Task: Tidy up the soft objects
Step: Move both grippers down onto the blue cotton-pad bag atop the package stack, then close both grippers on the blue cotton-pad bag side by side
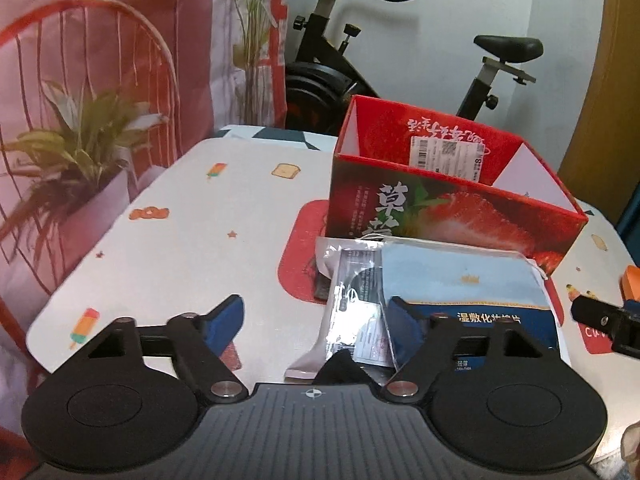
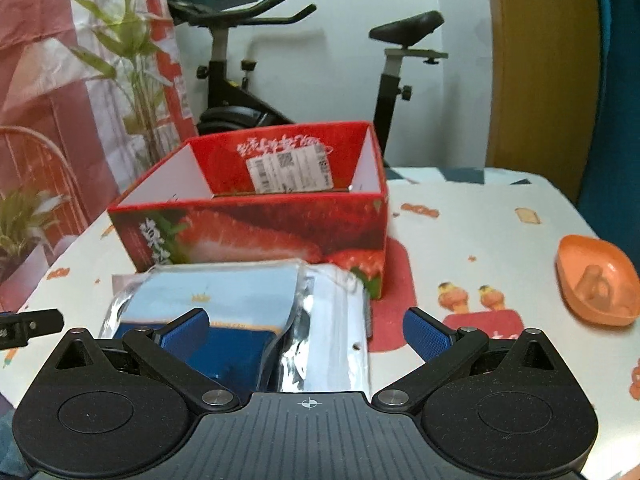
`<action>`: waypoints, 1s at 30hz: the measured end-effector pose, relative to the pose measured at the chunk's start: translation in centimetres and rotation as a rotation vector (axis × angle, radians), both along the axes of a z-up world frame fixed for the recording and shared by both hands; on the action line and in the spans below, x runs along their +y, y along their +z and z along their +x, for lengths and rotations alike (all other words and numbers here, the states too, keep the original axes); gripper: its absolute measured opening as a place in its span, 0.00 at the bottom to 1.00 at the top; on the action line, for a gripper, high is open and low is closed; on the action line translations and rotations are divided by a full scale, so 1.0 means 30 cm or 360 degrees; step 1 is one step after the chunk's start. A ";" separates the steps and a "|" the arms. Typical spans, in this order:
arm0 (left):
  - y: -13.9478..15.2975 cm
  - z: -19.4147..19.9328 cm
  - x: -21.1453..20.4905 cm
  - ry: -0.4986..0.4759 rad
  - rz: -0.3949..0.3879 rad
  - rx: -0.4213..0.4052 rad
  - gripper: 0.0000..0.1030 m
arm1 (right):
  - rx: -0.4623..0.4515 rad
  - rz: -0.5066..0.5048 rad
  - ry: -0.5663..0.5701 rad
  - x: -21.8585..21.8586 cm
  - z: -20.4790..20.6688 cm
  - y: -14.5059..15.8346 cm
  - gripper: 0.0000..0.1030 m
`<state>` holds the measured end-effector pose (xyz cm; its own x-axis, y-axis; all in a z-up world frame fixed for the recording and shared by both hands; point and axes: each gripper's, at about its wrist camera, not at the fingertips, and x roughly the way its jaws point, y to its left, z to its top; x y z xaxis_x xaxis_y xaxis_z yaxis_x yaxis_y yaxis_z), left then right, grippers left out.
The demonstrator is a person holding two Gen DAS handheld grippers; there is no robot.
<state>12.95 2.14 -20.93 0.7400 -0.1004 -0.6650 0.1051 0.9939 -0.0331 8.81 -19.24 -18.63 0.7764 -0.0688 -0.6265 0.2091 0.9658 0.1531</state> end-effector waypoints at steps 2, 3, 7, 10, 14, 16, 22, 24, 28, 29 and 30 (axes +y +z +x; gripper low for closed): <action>-0.014 0.001 0.003 -0.0003 -0.0010 -0.0003 0.75 | -0.0003 0.0015 0.0036 0.002 0.001 -0.019 1.00; -0.019 0.002 0.004 -0.0007 -0.0023 0.0005 0.75 | -0.0004 0.0019 0.0050 0.000 0.000 -0.025 1.00; -0.046 0.017 0.023 -0.0017 -0.0125 0.0069 0.75 | -0.0005 0.0033 0.0104 0.007 0.003 -0.042 1.00; -0.066 0.029 0.017 -0.0076 -0.0149 0.0141 0.75 | 0.0001 0.0039 0.0158 0.019 0.005 -0.052 0.97; -0.086 0.032 0.007 -0.0109 -0.0175 0.0177 0.75 | 0.0020 0.0032 0.0232 0.041 0.012 -0.072 0.85; -0.087 0.031 0.001 -0.0119 -0.0154 0.0157 0.75 | 0.0031 0.0044 0.0261 0.045 0.016 -0.080 0.80; -0.079 0.032 -0.018 -0.0205 -0.0193 0.0136 0.74 | 0.0035 0.0065 0.0304 0.051 0.021 -0.094 0.78; -0.081 0.035 -0.031 -0.0256 -0.0218 0.0135 0.68 | 0.0039 0.0071 0.0320 0.054 0.025 -0.101 0.77; -0.106 0.048 -0.047 -0.0349 -0.0342 0.0198 0.50 | 0.0049 0.0106 0.0357 0.059 0.036 -0.115 0.71; -0.115 0.050 -0.049 -0.0354 -0.0348 0.0214 0.46 | 0.0051 0.0111 0.0366 0.061 0.037 -0.118 0.69; -0.123 0.054 -0.050 -0.0355 -0.0357 0.0226 0.44 | 0.0050 0.0119 0.0376 0.064 0.037 -0.121 0.66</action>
